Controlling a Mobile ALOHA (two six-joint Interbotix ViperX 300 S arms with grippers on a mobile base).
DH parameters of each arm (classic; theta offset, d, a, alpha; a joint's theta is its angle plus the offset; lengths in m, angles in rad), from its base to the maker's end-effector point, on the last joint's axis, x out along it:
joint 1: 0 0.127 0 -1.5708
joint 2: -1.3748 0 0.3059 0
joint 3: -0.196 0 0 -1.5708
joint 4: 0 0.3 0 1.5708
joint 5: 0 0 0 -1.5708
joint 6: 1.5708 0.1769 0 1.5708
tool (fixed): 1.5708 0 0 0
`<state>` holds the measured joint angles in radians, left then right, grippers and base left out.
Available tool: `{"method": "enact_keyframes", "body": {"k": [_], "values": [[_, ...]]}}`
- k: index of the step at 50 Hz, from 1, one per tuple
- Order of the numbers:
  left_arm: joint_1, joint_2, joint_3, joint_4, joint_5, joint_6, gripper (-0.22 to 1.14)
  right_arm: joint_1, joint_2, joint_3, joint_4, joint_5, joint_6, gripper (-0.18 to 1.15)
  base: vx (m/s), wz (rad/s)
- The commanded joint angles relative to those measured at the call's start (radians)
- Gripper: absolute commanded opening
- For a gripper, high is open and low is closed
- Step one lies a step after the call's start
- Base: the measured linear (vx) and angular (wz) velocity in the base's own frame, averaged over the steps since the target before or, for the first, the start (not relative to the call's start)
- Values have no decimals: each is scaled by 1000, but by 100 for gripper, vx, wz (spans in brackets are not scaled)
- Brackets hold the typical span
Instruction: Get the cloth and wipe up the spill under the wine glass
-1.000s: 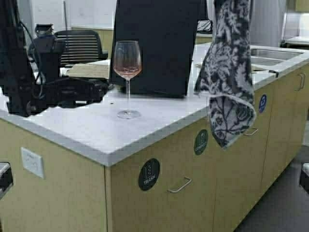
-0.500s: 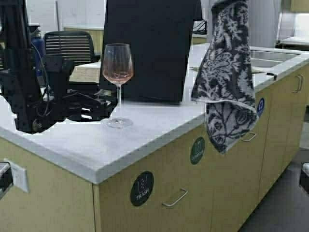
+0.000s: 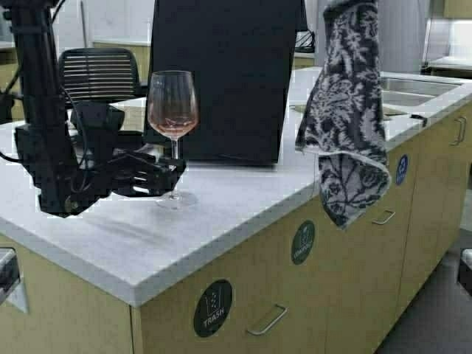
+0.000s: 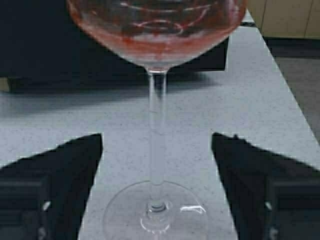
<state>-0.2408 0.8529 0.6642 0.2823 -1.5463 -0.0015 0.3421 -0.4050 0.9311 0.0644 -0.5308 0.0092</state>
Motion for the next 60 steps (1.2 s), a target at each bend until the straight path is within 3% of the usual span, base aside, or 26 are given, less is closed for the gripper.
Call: {"method": "enact_keyframes", "body": {"k": [1,20,25,36,41,48,60], "values": [[-21,-5,-46,2,15,-18,98,3,-8,-25,-2,-17,0,6,9,0],[-58,-5,-103,2,52,-40,97,3,-3,-28,-2,-17,2,6,8,0],[-64,-9,-95,2,54,-41,87,3,-3,-28,-3,-17,3,6,6,0],[-87,-54,-61,2,52,-43,45,3,20,-69,-2,-17,41,6,5,-1],[-87,-87,-48,2,52,-51,34,3,69,-124,-2,-18,83,6,3,0],[-87,-179,-8,2,52,-77,25,5,196,-241,-3,-38,143,6,2,0],[-87,-397,72,2,91,-109,25,71,425,-419,-80,-46,155,6,0,0]]}}
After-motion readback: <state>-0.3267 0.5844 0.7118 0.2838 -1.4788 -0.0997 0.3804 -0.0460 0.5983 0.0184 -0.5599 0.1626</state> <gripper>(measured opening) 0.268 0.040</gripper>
